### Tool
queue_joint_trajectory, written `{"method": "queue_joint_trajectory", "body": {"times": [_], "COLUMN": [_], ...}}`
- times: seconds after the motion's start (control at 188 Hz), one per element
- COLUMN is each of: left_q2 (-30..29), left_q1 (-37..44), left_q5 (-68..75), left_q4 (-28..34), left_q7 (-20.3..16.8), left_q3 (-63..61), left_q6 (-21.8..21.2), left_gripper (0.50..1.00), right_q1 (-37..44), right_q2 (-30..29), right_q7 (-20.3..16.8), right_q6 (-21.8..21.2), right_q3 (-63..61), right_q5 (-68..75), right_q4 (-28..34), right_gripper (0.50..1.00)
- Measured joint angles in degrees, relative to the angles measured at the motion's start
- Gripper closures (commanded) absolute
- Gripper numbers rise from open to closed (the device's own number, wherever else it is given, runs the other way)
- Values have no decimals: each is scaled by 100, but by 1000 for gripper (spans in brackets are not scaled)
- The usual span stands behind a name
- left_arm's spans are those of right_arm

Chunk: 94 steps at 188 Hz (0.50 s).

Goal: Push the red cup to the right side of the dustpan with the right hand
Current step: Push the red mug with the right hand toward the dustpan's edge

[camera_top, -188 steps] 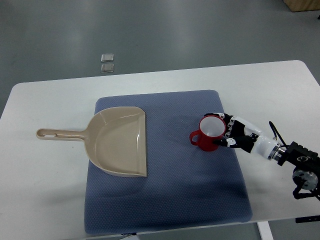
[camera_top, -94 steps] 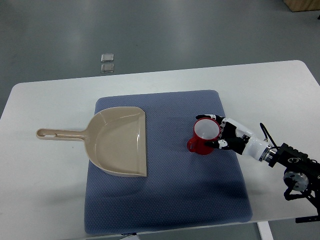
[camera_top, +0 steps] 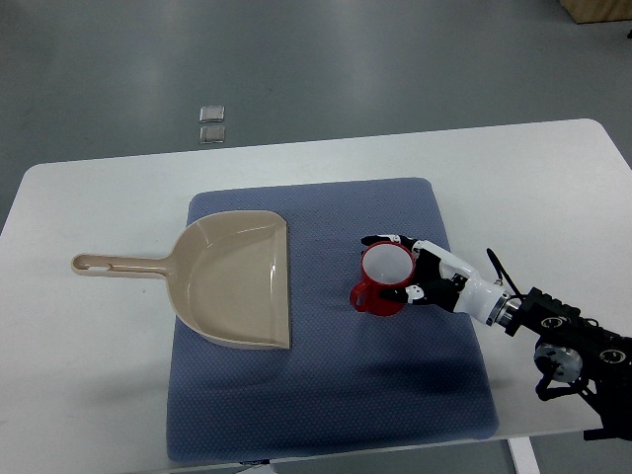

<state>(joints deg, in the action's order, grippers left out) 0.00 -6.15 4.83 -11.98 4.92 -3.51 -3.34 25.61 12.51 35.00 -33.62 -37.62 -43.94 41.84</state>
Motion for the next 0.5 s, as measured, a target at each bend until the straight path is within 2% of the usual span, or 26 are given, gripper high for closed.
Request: {"method": "queue_joint_trajectory", "body": {"times": [0.5], "left_q2": [0], "left_q1": [0], "left_q5": [0], "left_q4": [-6], "left_q7": [0], "left_q3": [0], "left_q6": [0], "left_gripper": [500], "right_q1": [46], "right_q2": [-334], "right_q7": [0], "right_q6": [343], "right_q3": [0], "right_q5": [-141], "right_q4": [6], "right_gripper": [568]}}
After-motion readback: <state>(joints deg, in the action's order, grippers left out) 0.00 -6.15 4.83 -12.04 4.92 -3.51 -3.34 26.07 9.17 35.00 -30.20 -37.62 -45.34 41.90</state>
